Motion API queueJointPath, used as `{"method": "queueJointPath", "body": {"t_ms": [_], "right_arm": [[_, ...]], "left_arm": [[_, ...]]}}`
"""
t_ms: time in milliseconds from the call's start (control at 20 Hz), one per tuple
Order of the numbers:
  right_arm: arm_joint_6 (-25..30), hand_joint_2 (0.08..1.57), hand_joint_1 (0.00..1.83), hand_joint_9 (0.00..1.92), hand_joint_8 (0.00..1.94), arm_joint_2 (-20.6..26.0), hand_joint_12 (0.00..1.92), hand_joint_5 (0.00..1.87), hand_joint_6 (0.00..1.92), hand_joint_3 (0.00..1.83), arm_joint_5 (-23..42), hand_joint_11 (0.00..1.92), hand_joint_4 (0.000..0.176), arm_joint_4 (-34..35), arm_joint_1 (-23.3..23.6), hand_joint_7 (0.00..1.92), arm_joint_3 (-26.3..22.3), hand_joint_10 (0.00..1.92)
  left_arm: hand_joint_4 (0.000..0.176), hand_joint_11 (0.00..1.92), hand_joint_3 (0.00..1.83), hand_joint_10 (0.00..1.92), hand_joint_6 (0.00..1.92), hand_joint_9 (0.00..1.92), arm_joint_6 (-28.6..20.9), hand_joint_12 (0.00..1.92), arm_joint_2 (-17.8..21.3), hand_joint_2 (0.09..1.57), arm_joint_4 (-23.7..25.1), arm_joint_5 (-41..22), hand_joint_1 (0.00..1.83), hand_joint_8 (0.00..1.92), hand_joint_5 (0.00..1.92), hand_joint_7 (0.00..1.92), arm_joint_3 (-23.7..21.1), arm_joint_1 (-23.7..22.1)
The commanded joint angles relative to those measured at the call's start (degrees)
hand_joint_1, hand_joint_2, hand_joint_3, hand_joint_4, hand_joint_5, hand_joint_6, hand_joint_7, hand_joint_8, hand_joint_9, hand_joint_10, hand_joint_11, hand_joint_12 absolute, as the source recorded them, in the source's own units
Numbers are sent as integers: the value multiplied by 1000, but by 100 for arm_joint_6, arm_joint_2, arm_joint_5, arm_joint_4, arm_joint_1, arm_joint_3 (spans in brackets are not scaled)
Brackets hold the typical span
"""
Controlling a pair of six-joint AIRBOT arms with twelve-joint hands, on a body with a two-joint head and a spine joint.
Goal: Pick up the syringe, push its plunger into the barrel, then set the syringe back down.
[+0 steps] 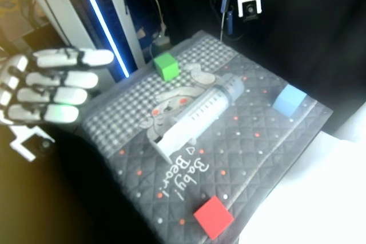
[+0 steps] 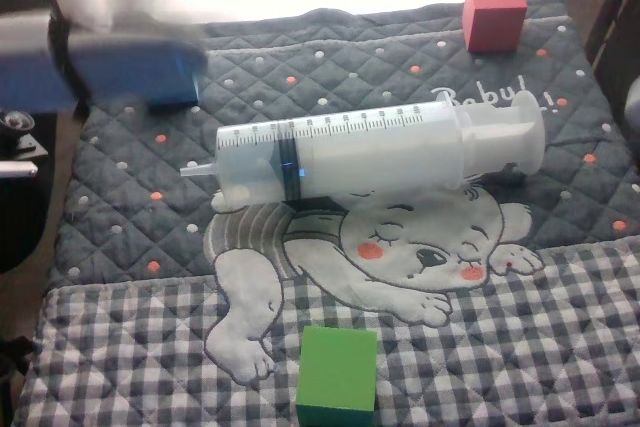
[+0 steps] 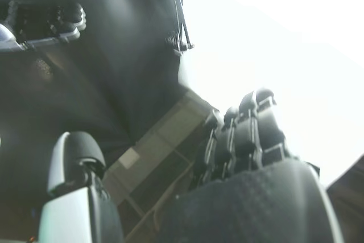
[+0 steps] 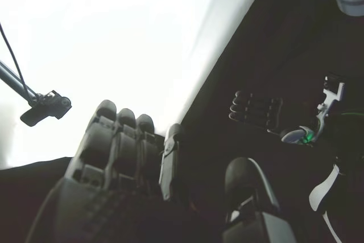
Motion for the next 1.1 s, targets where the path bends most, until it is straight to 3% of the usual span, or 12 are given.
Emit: {"method": "queueJointPath", "body": {"t_ms": [0,50,100,150,300,350,400,550,700,850,900,1050], "right_arm": [[26,732,616,71,7,-5,199,129,9,5,638,3,0,82,50,96,22,12],[26,747,590,60,1,-22,187,129,5,6,637,0,0,80,50,84,27,5],[26,755,557,70,3,-36,193,134,5,8,634,16,0,78,51,89,31,8],[26,773,527,67,1,-41,197,129,3,13,627,20,0,69,53,86,31,5],[26,741,519,43,0,-72,190,101,0,0,616,0,0,61,68,59,42,0],[26,796,507,50,1,-81,190,103,1,20,612,0,0,59,70,61,46,3],[26,803,513,49,0,-90,193,102,0,20,602,5,0,57,71,56,51,3],[26,787,499,95,15,-109,211,116,4,8,558,40,0,57,71,100,59,18],[26,795,476,41,9,-115,145,79,8,0,543,11,0,57,70,58,69,6],[26,765,506,44,5,-135,113,99,10,0,534,21,0,58,70,69,84,4],[26,690,588,55,2,-151,118,98,4,0,529,20,0,58,70,72,93,3],[26,605,693,19,1,-185,13,95,1,0,513,0,13,60,70,41,117,1]], "left_arm": [[41,4,15,1,1,12,-33,17,-13,575,57,-585,638,3,3,29,37,-104],[56,1,12,0,0,2,1194,14,-20,574,79,-555,633,0,1,21,41,-122],[57,9,20,0,1,0,1194,18,-35,595,98,-512,613,4,2,29,49,-136],[76,12,19,0,5,0,1194,20,-51,596,120,-453,594,0,13,22,61,-159],[38,9,26,0,0,0,1194,36,-85,696,220,-207,436,0,14,19,114,-303],[7,24,47,0,3,0,1194,48,-98,760,257,-114,341,1,23,21,138,-356],[19,29,41,0,1,0,1194,54,-120,761,290,33,381,0,5,3,179,-440],[16,23,23,10,0,25,1194,29,-247,760,469,556,422,12,0,44,397,-723],[41,13,0,9,8,95,1194,239,-361,815,698,1065,499,3,16,100,540,-987],[0,0,0,0,4,81,1194,339,-483,831,968,1648,412,0,23,85,726,-1313],[18,0,0,6,0,29,1194,208,-533,804,1066,1838,396,6,4,34,788,-1425],[15,0,0,5,1,86,1194,329,-687,754,1328,2314,402,6,7,100,967,-1714]]}}
